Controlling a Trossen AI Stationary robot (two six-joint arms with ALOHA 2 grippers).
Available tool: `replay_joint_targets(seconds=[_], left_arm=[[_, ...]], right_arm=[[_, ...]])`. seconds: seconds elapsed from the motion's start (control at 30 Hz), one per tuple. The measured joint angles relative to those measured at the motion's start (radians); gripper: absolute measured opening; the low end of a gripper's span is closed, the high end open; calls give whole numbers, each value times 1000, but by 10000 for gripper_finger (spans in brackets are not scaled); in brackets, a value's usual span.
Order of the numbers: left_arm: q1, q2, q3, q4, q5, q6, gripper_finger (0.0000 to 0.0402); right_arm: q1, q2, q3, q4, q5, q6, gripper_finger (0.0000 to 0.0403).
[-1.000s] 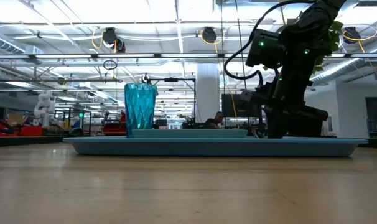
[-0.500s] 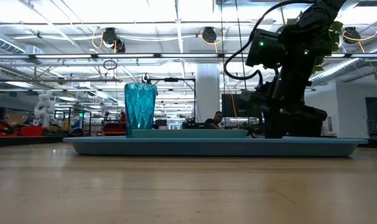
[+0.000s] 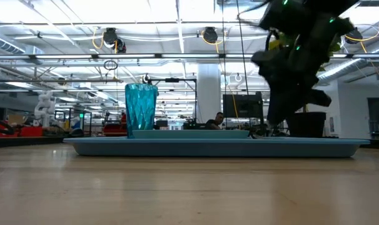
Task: Pick and place plate/cup/fork/spoon on tray
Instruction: Put the blue spoon on the blue serving tray
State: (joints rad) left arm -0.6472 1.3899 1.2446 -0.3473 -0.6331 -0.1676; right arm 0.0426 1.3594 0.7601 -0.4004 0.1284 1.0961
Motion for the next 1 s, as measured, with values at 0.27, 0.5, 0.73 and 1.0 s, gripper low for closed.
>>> replay_joint_targets(seconds=[0.27,0.5,0.73,1.0], left_arm=[[0,0,0,0,0,-63,186],[-3,0,0,-1,1,-104,186],[-3,0,0,-21,0,-114,186],[-3,0,0,-32,0,-115,186]], right_arm=[[181,-30,1,-46,-1,-260,61],[240,-20,-29,-25,189,-377,46],[235,-20,-120,-8,189,-378,4],[233,-21,-217,118,185,-357,1]])
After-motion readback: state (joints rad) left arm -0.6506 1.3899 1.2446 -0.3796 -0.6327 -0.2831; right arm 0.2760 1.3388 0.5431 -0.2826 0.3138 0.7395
